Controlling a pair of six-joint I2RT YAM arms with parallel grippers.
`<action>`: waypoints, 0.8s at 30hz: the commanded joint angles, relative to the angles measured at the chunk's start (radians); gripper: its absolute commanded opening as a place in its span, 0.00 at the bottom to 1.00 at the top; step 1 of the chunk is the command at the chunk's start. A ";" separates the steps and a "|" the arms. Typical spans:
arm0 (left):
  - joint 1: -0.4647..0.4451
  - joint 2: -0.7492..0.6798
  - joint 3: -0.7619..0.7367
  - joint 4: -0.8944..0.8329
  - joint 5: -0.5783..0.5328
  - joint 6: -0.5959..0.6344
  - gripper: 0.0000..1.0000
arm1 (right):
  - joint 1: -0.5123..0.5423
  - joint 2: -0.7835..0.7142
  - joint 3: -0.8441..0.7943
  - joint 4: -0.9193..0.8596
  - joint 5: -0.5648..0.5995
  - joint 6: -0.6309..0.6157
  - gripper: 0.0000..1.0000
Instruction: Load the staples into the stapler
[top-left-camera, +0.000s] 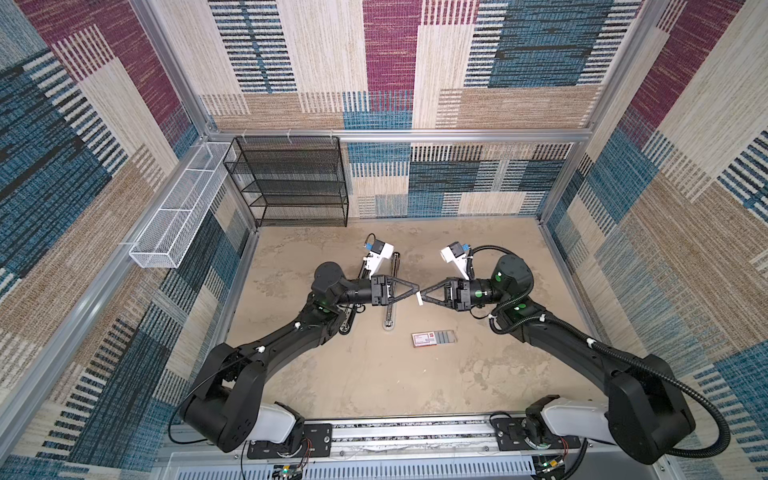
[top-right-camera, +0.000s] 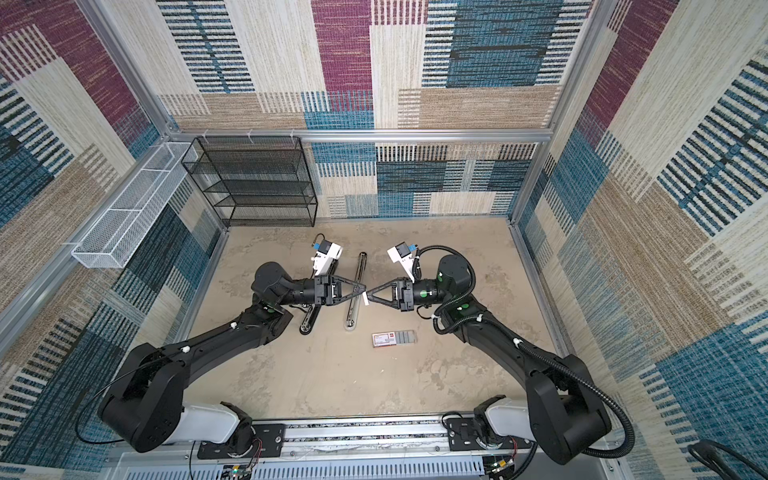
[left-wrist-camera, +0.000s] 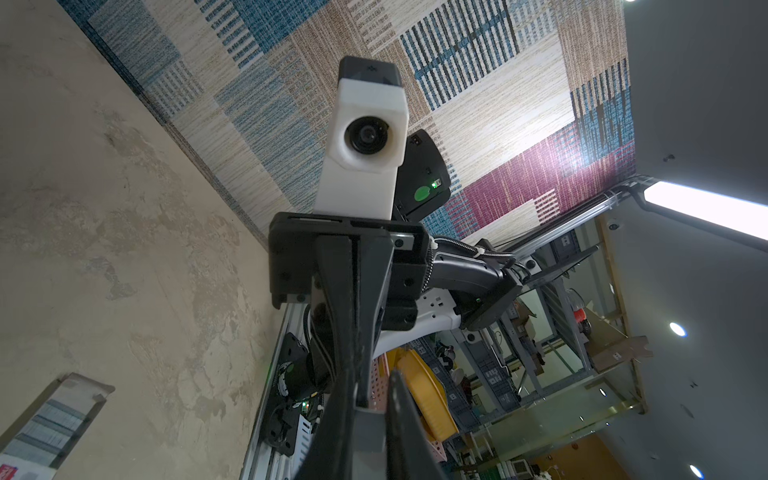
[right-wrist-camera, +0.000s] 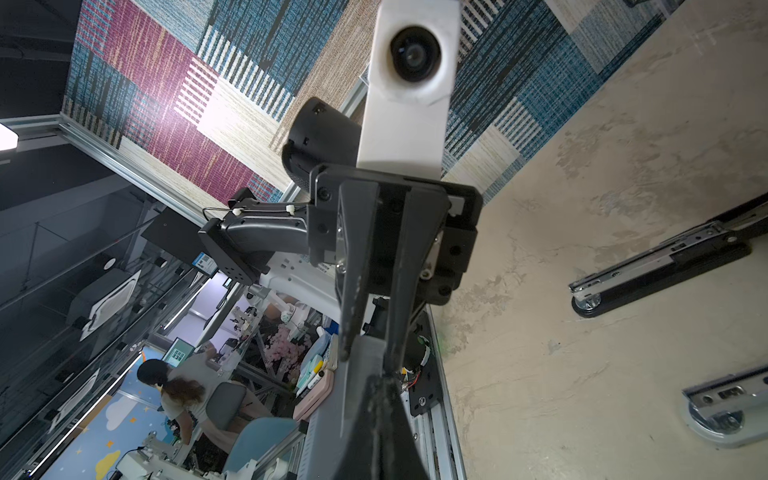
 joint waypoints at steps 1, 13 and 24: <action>-0.005 0.002 0.011 0.047 0.002 -0.002 0.13 | 0.003 -0.001 -0.006 0.026 0.009 0.005 0.00; -0.004 -0.019 0.019 -0.032 -0.014 0.045 0.08 | -0.027 -0.033 -0.022 -0.009 0.042 0.001 0.20; 0.006 -0.084 0.068 -0.511 -0.118 0.324 0.06 | -0.076 -0.089 -0.022 -0.223 0.131 -0.134 0.29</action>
